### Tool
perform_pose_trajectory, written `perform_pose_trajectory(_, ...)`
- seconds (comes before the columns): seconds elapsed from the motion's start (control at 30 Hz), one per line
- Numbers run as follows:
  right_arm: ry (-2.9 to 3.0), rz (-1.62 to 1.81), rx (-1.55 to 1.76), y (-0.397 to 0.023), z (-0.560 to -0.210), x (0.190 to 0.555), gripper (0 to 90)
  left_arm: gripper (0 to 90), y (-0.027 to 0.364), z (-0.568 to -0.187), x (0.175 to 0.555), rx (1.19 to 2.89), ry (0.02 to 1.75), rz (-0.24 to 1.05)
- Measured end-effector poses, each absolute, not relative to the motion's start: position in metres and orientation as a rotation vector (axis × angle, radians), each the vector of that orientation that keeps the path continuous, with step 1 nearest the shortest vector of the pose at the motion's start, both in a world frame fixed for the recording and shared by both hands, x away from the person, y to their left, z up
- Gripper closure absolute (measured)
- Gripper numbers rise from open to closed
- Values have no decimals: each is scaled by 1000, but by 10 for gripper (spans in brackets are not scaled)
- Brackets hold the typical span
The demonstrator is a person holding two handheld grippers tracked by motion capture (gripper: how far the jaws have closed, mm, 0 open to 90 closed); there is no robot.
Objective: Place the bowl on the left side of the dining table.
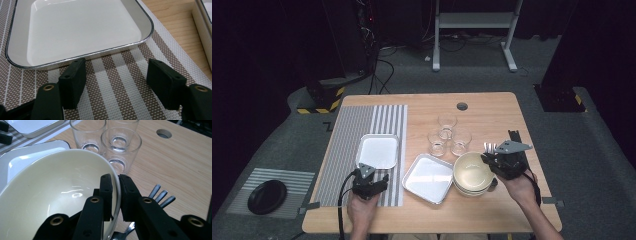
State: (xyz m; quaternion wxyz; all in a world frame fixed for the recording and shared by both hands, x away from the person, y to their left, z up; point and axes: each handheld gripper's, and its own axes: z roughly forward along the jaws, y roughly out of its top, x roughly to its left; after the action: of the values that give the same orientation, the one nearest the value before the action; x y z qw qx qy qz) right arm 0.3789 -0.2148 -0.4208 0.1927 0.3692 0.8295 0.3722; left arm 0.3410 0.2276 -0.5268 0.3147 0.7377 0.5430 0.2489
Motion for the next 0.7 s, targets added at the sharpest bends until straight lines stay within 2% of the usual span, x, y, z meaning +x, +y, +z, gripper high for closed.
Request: perform_pose_trajectory(0.7, 2361, 991, 1025, -211, -425, 382, 827, 326, 228, -527, 341, 1942, 1433, 654)
